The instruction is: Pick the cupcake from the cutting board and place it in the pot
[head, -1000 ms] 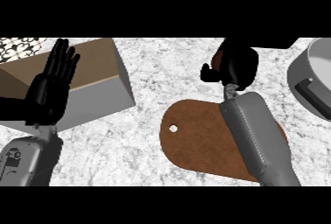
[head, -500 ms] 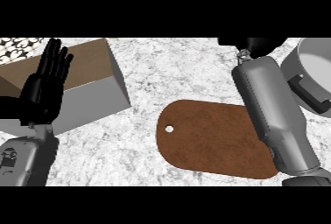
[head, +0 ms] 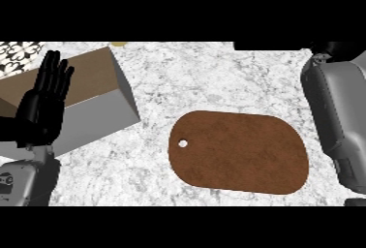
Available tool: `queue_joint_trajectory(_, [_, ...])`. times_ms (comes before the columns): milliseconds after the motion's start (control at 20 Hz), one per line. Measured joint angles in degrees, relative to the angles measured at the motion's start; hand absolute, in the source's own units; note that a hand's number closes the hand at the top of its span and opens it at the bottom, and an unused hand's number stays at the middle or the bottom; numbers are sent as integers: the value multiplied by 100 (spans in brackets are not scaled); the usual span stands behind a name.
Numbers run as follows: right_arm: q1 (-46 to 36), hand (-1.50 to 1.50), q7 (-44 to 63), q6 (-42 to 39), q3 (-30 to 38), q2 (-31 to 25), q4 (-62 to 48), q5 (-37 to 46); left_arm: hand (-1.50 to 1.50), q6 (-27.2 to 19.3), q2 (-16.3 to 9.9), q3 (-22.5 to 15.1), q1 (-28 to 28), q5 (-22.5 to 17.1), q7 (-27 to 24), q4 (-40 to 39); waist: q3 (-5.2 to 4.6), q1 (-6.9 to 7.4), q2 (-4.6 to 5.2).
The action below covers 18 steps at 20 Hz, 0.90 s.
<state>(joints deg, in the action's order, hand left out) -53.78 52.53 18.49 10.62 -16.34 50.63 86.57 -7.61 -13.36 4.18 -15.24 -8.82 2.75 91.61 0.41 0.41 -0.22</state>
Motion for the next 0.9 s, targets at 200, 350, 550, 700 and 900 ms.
queue_joint_trajectory(200, [412, 150, -390, 180, 243, -346, 127, -337, 0, 29, -19, 86, -90, 9, -35, -105, 9, -41, -14])
queue_joint_trajectory(350, [697, 150, -790, 328, 446, -635, 174, -660, 0, 37, -14, 105, -80, 16, 13, -79, 6, -46, -13])
queue_joint_trajectory(550, [940, 150, -1561, 649, 789, -1053, -148, -1197, 0, 39, 17, 88, -95, 60, 49, -64, 3, -20, -1])
queue_joint_trajectory(700, [1093, 150, -1985, 876, 977, -1258, -446, -1478, 0, 91, 48, 85, -82, 44, 20, -59, 5, -4, 1])
queue_joint_trajectory(900, [1118, 150, -2446, 1263, 1171, -1472, -1103, -1697, 0, 94, 79, 81, -128, 64, 81, -46, 1, 32, 16])
